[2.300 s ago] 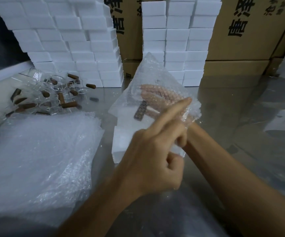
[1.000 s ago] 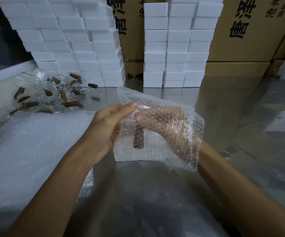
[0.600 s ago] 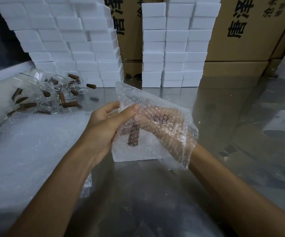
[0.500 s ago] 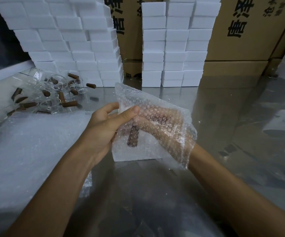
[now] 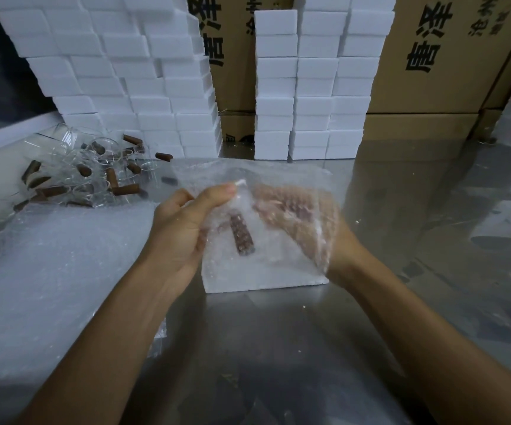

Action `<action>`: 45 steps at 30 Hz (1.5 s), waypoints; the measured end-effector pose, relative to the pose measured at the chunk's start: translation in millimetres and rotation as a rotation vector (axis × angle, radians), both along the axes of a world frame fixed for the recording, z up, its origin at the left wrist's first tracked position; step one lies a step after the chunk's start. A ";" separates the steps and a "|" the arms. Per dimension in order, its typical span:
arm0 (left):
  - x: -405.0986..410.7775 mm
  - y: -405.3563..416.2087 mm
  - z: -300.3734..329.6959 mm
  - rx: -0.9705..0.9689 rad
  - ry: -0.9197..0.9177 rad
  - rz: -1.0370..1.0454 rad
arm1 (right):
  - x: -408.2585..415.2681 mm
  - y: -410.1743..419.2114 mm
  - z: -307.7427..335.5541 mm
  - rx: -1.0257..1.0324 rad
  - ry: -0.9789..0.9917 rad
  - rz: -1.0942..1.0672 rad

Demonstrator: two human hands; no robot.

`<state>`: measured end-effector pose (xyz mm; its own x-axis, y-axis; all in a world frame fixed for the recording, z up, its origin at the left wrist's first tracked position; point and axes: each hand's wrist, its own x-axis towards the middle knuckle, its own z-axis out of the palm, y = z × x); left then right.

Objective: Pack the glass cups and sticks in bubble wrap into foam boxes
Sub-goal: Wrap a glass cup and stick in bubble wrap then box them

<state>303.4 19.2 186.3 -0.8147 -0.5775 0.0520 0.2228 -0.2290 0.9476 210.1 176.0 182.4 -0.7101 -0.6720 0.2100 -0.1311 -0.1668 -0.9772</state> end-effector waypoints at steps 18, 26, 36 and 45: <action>-3.4 0.1 3.5 0.342 0.287 0.038 | 0.4 -25.3 -8.4 -0.107 -0.410 0.082; -7.0 12.7 -5.1 0.136 0.223 0.021 | 4.2 -26.0 -4.8 -0.226 -0.320 -0.124; -10.7 26.0 -12.7 -0.094 0.039 -0.009 | -6.8 -15.7 -3.4 -0.271 0.181 -0.493; -6.6 21.6 -5.3 -0.027 -0.011 -0.159 | -5.5 -20.7 -10.7 -0.175 0.339 -0.566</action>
